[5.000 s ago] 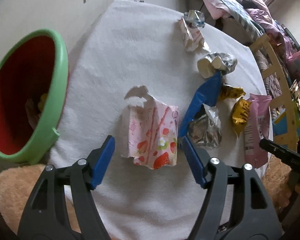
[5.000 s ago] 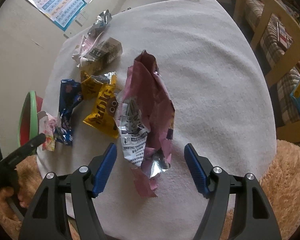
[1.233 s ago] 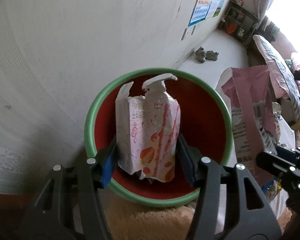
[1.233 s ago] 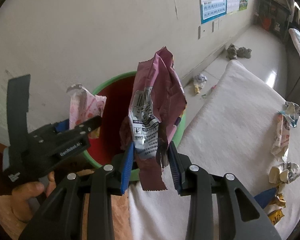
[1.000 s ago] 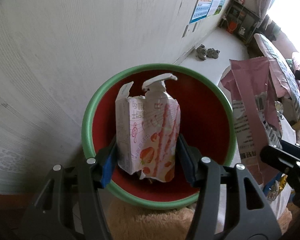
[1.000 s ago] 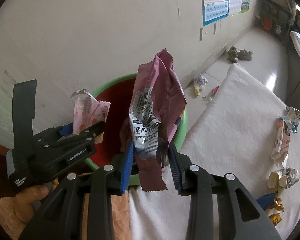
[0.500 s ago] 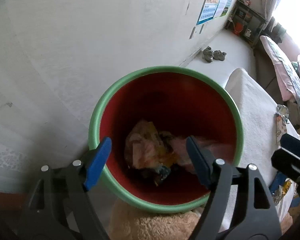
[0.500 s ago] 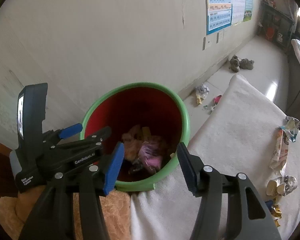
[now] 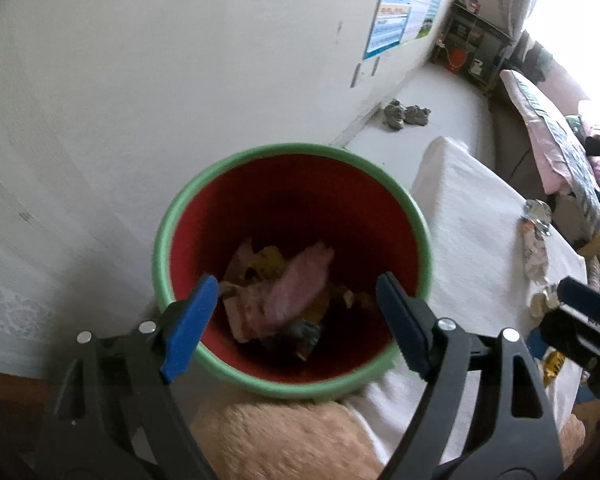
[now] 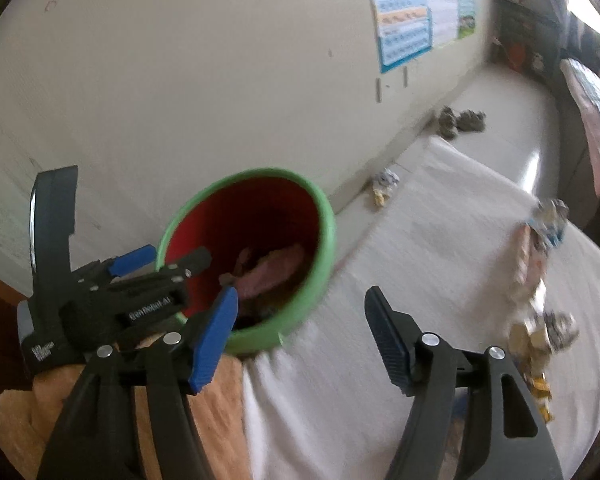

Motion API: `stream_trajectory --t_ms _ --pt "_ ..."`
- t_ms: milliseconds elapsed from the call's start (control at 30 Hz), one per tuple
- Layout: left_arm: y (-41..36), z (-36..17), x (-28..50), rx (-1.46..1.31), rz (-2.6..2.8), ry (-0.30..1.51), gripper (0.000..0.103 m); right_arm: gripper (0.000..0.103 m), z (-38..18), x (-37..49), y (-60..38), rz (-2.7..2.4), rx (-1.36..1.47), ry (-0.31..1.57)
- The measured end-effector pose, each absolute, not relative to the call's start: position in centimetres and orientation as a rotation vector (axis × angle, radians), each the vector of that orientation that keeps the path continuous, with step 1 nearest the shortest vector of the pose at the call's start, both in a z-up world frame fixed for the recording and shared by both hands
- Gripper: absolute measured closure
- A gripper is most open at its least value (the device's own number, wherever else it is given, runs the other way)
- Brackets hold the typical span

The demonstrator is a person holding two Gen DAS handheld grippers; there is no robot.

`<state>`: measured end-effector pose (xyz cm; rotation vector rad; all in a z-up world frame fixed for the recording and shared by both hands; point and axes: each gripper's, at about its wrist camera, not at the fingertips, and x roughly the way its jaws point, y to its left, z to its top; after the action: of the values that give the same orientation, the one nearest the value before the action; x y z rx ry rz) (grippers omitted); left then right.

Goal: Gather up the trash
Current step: 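Grasp the blue wrapper with the left tool while the right tool grasps the yellow snack bar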

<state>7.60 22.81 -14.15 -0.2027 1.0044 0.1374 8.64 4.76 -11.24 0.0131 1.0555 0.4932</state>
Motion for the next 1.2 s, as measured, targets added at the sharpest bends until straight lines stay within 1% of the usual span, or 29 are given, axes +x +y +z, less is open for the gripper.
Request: stream_trajectory --t_ms 133,367,567,733,800,833,867,900,933,1200 --pt "20.4 -13.6 6.7 -0.204 0.086 0.998 0.024 0.039 -11.9 6.7 1.0 0.426 0.024 1.067" --pt "15.8 -13.2 6.7 -0.157 -0.001 1.003 0.024 0.038 -13.5 3.6 -9.5 0.172 0.117 1.076" --pt "12.4 -13.5 6.1 -0.112 -0.061 1.028 0.024 0.038 -17.4 2.8 -18.6 -0.047 0.335 1.156" --pt "9.2 -14.0 5.7 -0.073 -0.135 1.058 0.024 0.039 -20.2 3.0 -19.6 -0.042 0.389 1.217" --pt "7.8 -14.1 5.4 -0.068 -0.165 1.069 0.024 0.045 -21.0 3.1 -19.3 -0.023 0.416 1.232" --pt "7.3 -14.2 5.3 -0.07 -0.181 1.075 0.024 0.052 -21.4 3.3 -19.3 -0.018 0.424 1.241" --pt "6.3 -14.3 5.1 -0.066 -0.21 1.085 0.024 0.064 -21.9 3.6 -19.3 -0.011 0.435 1.26" --pt "5.7 -14.4 4.9 -0.054 -0.227 1.087 0.024 0.068 -22.4 3.6 -19.4 0.003 0.455 1.273" --pt "4.8 -14.5 4.8 -0.032 -0.246 1.085 0.024 0.078 -22.6 3.7 -19.5 0.015 0.479 1.284" --pt "-0.9 -16.9 6.8 0.036 -0.365 1.14 0.024 0.079 -20.5 1.2 -21.3 0.009 0.494 1.218"
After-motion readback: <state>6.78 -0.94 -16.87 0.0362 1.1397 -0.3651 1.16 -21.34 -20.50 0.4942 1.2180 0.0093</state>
